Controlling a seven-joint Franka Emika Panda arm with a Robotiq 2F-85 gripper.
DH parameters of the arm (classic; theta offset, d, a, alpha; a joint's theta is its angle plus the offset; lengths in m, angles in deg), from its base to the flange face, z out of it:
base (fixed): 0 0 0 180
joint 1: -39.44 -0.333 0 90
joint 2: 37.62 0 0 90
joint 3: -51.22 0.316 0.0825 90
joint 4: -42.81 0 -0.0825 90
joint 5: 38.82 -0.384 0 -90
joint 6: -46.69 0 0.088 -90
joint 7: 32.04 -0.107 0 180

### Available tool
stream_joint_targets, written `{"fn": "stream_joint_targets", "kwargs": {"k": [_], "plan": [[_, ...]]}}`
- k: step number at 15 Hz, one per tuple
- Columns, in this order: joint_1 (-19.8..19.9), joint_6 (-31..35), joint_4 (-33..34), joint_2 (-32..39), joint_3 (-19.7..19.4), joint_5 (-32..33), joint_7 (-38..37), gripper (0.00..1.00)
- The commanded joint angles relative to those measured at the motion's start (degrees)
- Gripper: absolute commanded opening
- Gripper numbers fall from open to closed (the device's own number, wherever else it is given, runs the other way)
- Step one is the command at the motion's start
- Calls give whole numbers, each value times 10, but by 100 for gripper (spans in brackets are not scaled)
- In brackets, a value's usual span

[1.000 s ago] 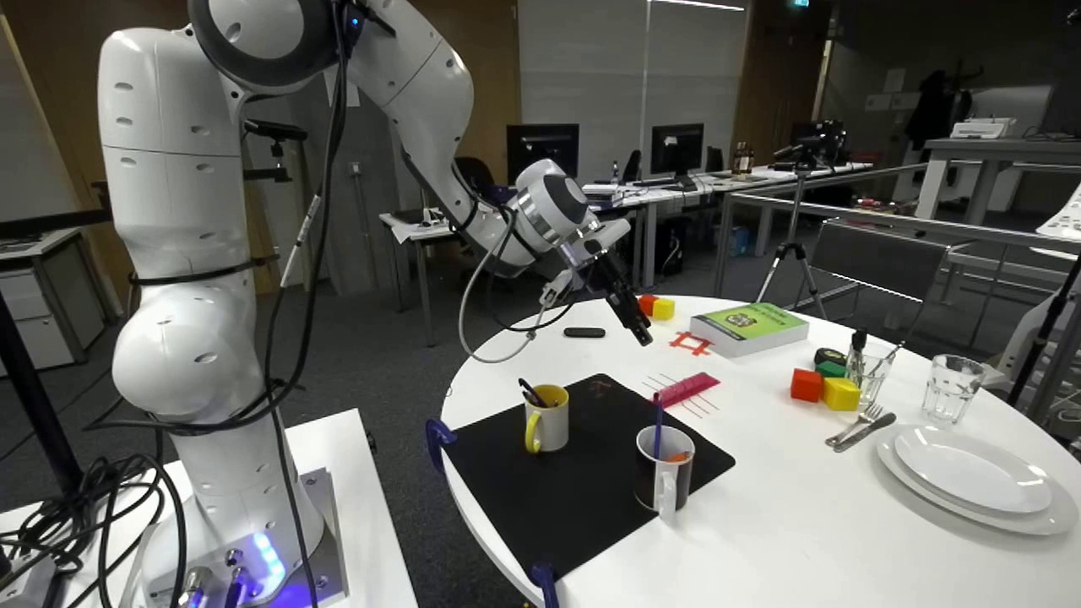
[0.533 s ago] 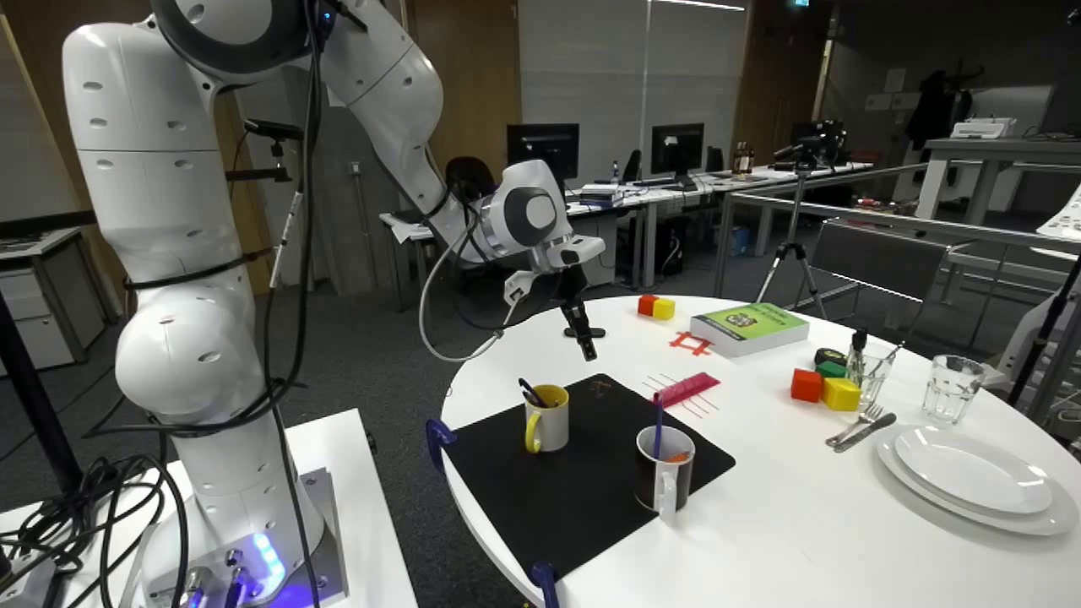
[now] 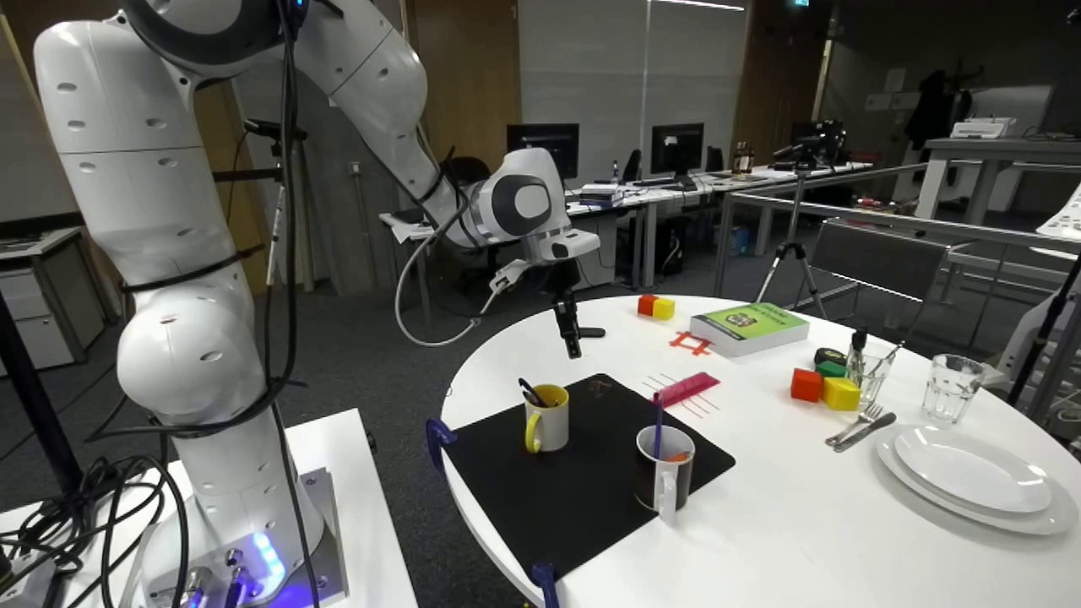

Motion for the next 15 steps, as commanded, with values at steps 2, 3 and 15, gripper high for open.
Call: {"fn": "stream_joint_targets", "kwargs": {"k": [2, 3, 15], "plan": [[-1, -2, 0, -1, -2, 13, -47, 100], [-1, -3, 0, -1, -2, 18, -64, 100], [-3, -3, 0, 6, -4, 19, -74, 100]]}}
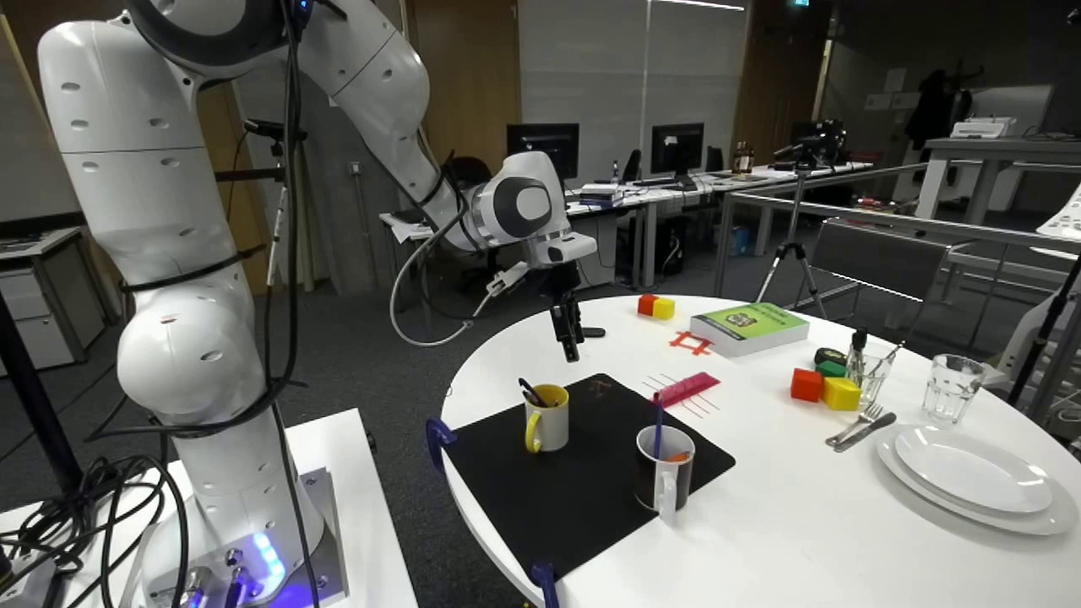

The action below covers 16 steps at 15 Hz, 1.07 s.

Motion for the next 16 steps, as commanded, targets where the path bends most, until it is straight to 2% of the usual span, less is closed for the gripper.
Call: {"fn": "stream_joint_targets", "kwargs": {"k": [1, 3, 6, 10, 16], "plan": [[-2, -1, 0, 1, -2, -1, 1, 100], [-4, 5, -2, 3, -1, 13, -19, 100], [-10, -9, -1, 8, 2, -1, -55, 100], [-22, -32, 10, 32, 6, -23, -159, 100], [-51, -48, 6, 67, -1, -4, -312, 100]]}}
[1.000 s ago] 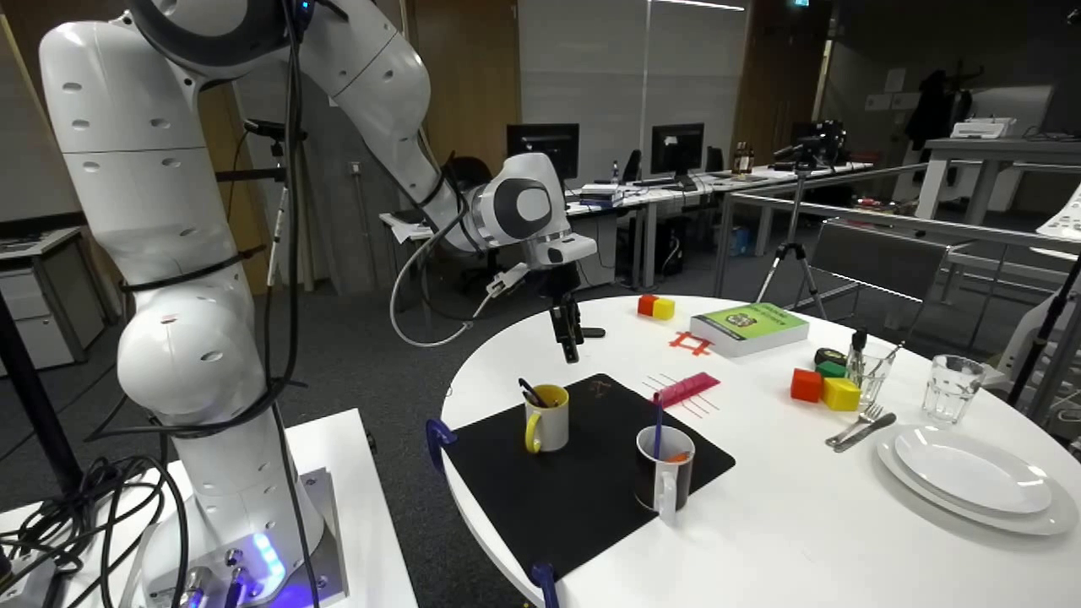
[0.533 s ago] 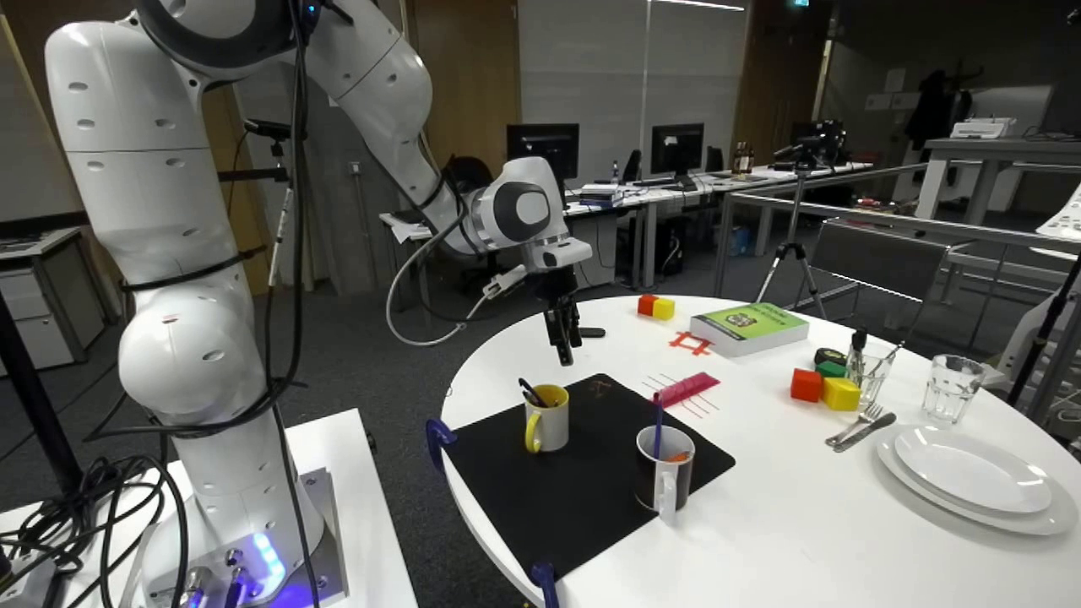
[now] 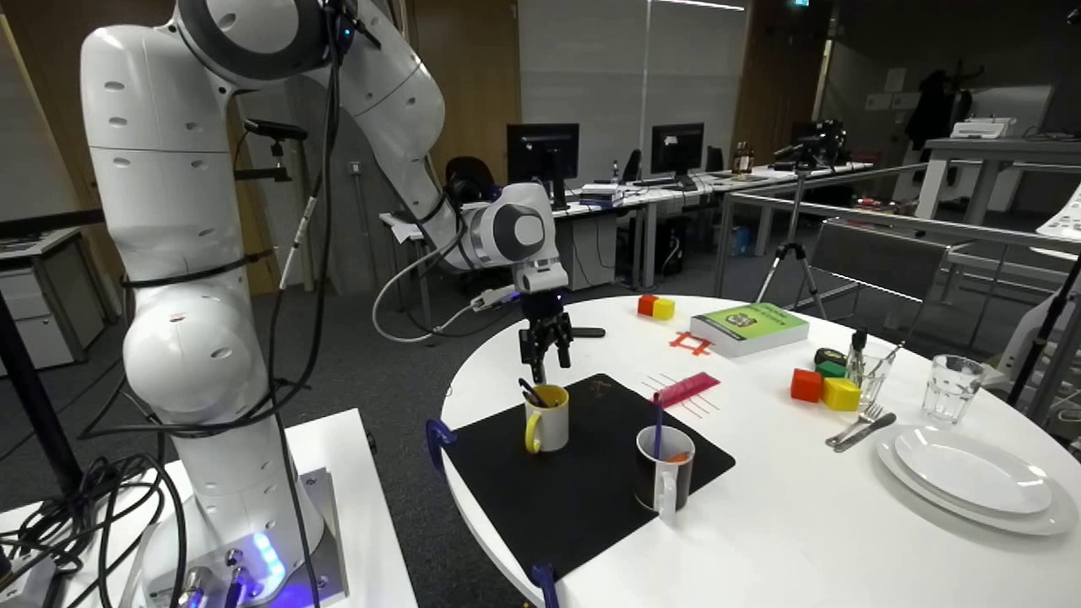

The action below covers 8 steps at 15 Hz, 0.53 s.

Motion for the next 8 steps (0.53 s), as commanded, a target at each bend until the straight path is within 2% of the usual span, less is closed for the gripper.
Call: {"fn": "stream_joint_targets", "kwargs": {"k": [1, 8], "plan": [[-20, -29, 5, 11, -8, 14, -84, 100], [-35, -35, 0, 12, -15, 74, -220, 100]]}}
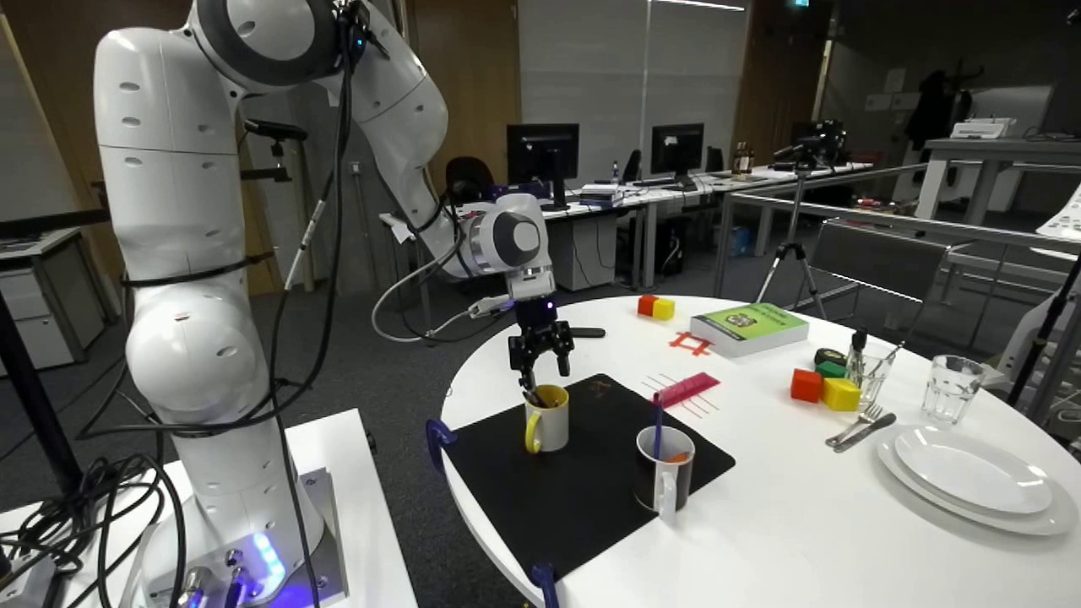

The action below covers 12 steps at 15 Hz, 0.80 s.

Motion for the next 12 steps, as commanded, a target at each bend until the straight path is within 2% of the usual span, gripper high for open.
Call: {"fn": "stream_joint_targets", "kwargs": {"k": [1, 12], "plan": [[-13, -28, 1, -6, -10, 38, -60, 100], [-8, -106, 2, 8, -6, 96, -84, 100]]}}
